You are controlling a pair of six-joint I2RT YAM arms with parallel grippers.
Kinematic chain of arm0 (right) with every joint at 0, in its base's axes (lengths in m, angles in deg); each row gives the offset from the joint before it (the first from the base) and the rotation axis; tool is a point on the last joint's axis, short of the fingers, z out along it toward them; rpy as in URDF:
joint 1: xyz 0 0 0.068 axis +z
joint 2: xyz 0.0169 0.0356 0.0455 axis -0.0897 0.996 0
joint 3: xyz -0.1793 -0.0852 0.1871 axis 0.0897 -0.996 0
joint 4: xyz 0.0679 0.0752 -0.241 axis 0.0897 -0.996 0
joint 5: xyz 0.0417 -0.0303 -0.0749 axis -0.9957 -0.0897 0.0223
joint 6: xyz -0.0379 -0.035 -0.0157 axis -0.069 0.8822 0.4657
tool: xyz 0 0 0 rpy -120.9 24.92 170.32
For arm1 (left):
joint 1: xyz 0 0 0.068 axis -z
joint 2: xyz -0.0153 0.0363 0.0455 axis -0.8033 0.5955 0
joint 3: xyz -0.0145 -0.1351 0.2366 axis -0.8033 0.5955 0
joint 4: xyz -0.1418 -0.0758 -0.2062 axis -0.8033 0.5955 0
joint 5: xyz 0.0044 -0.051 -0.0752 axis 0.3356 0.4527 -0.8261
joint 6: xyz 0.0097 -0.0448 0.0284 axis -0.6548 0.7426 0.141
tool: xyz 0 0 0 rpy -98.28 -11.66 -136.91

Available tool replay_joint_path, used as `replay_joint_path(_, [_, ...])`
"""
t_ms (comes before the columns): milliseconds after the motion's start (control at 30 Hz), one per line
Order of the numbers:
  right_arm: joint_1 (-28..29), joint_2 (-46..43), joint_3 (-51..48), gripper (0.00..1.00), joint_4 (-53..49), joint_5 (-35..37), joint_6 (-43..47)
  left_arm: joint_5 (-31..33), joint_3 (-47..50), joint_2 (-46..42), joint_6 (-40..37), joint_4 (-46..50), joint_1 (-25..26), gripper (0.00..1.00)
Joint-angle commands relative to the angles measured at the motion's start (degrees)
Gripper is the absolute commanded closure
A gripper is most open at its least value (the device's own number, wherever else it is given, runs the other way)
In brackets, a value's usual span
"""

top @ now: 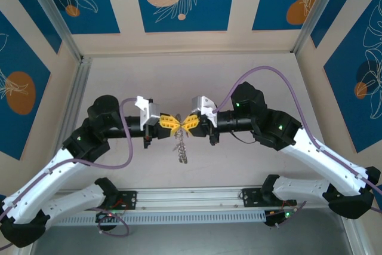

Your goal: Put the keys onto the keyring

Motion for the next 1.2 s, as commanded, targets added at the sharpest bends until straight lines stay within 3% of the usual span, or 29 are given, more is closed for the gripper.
replay_joint_path(0, [-0.08,1.54,4.41,1.0,-5.23,3.63,2.69,4.82,-7.98,1.67,-7.73,13.9,-0.03,0.81])
replay_joint_path(67, [0.23,3.47,6.46,1.0,-7.72,5.59,3.4,6.77,-11.6,3.39,-10.71,19.6,0.12,0.76])
replay_joint_path(233, [2.31,8.21,11.92,1.0,-12.78,9.69,5.26,10.13,-17.18,7.26,-15.93,28.17,0.67,0.76])
replay_joint_path(600, [3.87,9.41,14.18,1.0,-12.3,7.03,6.47,11.37,-16.93,8.8,-17.43,29.88,1.51,0.76])
replay_joint_path(700, [4.39,9.41,14.15,1.0,-12.29,6.82,6.77,11.11,-16.31,8.45,-17.05,28.85,1.51,0.8])
replay_joint_path(833, [4.6,9.4,14.13,1.0,-12.2,6.67,6.89,10.64,-15.29,7.85,-16.51,26.82,1.53,1.0])
replay_joint_path(1000, [4.69,8.22,12.66,1.0,-11.05,6.27,6.77,9.54,-11.31,4.35,-12.58,19.19,1.48,1.0])
replay_joint_path(1167, [4.32,4.05,7.32,0.97,-6.08,3.51,4.95,5.52,-3.11,-0.64,-4.68,4.61,1.3,1.0])
